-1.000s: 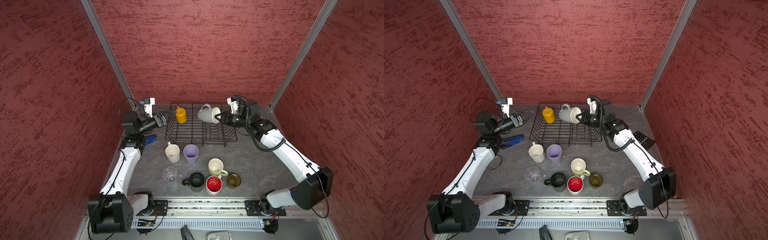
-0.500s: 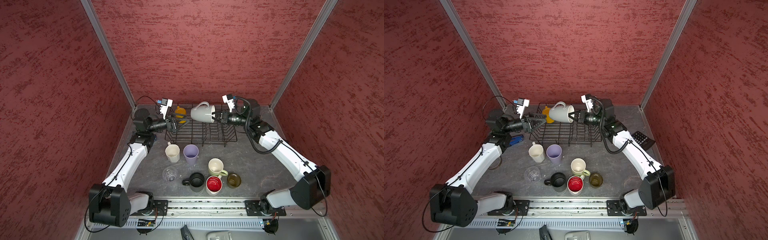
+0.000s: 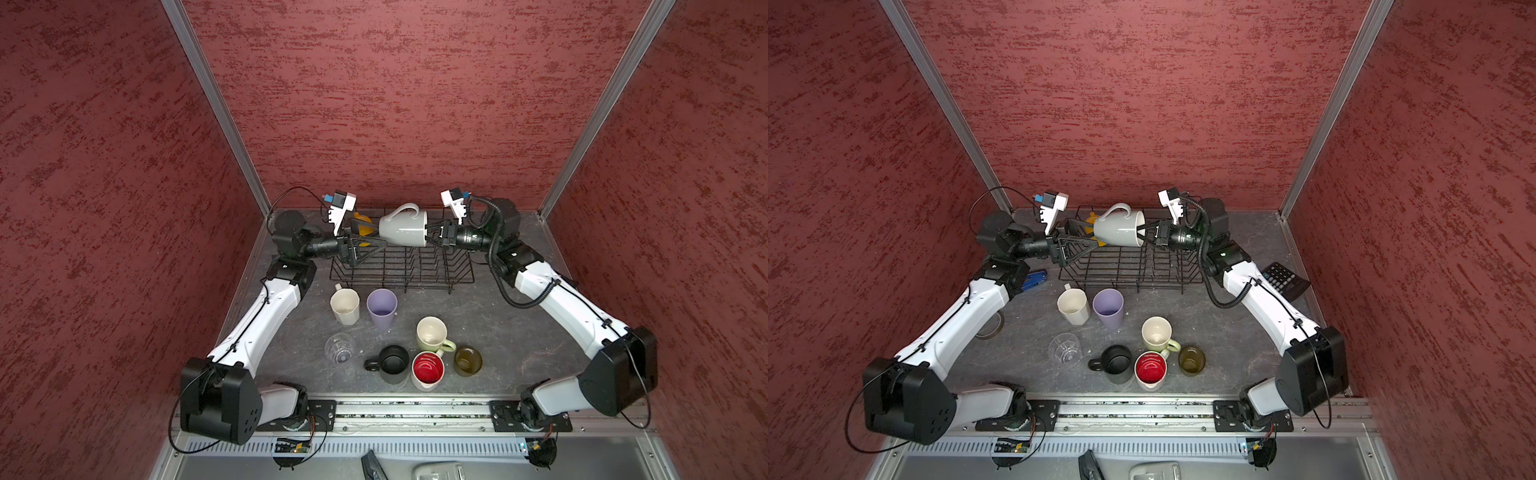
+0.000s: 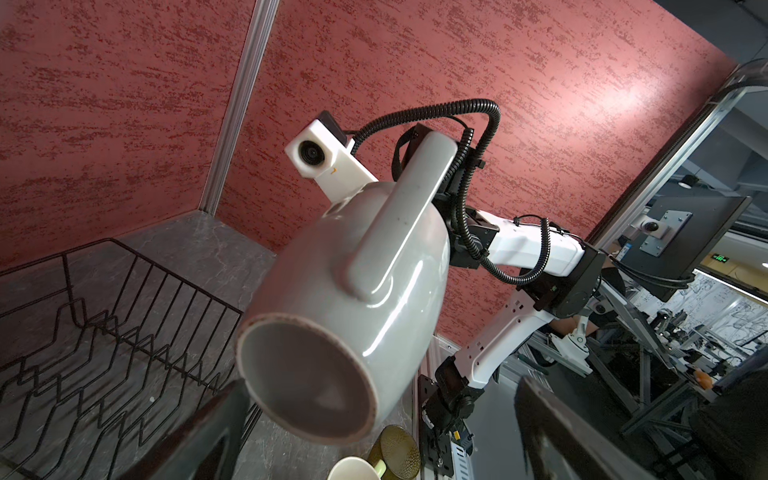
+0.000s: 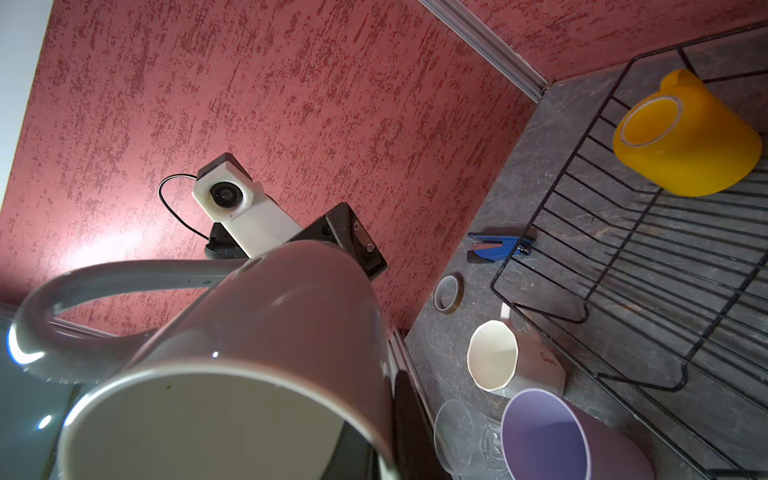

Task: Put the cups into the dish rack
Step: 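Carry the white mug above the rack toward the left gripper while the left gripper approaches, then grasp the white mug body with the left gripper beside the right gripper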

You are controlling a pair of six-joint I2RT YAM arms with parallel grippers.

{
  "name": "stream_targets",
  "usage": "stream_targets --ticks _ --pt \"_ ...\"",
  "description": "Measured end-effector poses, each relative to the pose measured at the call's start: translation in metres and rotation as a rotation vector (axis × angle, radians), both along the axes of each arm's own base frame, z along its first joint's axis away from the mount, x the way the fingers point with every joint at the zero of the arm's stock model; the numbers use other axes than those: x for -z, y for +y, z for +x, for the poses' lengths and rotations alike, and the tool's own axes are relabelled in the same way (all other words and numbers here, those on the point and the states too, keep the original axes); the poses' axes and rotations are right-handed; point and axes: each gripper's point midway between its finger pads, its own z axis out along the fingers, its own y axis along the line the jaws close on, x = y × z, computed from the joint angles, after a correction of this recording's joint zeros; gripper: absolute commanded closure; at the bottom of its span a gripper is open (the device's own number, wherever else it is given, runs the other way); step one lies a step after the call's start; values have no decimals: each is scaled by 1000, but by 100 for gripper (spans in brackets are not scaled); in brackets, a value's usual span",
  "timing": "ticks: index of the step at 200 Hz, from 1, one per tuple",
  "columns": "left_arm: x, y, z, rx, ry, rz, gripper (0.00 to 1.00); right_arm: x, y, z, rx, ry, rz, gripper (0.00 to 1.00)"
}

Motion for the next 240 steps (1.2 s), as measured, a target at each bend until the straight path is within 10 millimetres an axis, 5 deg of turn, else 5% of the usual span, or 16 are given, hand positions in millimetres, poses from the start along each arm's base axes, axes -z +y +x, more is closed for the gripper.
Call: stream_targets --ticks 240 --pt "-3 -27 4 92 -46 -4 1 10 30 -7 -123 79 97 100"
